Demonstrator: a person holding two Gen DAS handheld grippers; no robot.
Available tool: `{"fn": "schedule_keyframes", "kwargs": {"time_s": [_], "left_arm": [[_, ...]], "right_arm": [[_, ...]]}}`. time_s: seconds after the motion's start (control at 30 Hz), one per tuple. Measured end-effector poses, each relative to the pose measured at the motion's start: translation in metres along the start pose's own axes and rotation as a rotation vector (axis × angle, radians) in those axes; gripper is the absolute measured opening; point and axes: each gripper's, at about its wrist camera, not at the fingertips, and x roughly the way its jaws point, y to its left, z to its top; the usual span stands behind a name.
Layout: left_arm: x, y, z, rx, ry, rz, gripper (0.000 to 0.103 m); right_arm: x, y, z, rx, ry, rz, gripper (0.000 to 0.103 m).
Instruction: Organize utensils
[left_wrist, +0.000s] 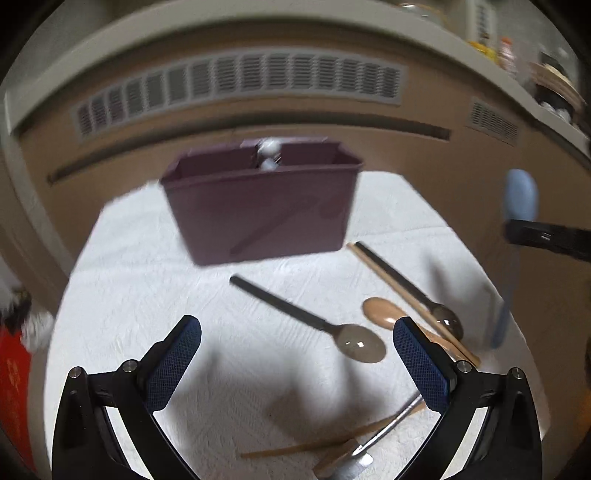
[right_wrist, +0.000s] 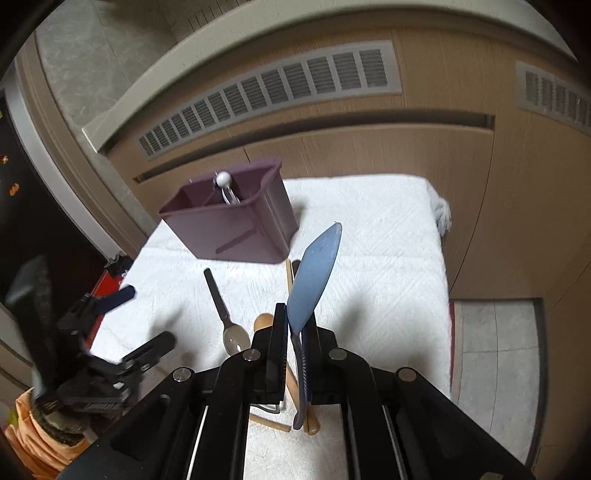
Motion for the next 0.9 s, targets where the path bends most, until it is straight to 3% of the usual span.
{"fn": "schedule_keyframes", "kwargs": {"time_s": [0.1, 0.17, 0.27, 0.33, 0.63, 0.7, 0.73, 0.83, 0.9], "left_arm": [[0.025, 0.023, 0.005, -0.138, 0.122, -0.052, 0.095], [0.043, 0.037, 0.011, -0.243, 0.200, -0.061, 0.084], [0.067, 0.055, 0.021, -0.413, 0.266, -0.122, 0.083], [0.082, 0.060, 0.028, -0.465, 0.288, -0.095, 0.083], [0.121, 0.027, 0.044, -0.254, 0.227, 0.245, 0.067], [0.120, 0.015, 0.043, -0.192, 0.181, 0.234, 0.042], [0.118, 0.006, 0.041, -0.137, 0.166, 0.214, 0.023], [0.111, -0.012, 0.030, -0.004, 0.133, 0.226, 0.016], [0.099, -0.015, 0.016, 0.033, 0.107, 0.204, 0.014]], "right_arm": [[-0.009, 0.004, 0.002, -0.019, -0.023, -0.023, 0.006], [-0.010, 0.007, 0.000, -0.046, -0.042, -0.066, 0.006], [-0.004, 0.009, -0.004, -0.066, -0.044, -0.101, 0.006], [0.003, 0.007, -0.008, -0.069, -0.038, -0.115, 0.006], [0.017, 0.004, -0.028, -0.090, -0.026, -0.127, 0.006], [0.018, 0.002, -0.028, -0.087, -0.025, -0.123, 0.006], [0.017, 0.002, -0.029, -0.087, -0.025, -0.123, 0.006], [0.017, 0.002, -0.029, -0.087, -0.030, -0.128, 0.006], [0.017, 0.001, -0.027, -0.085, -0.032, -0.110, 0.006]]}}
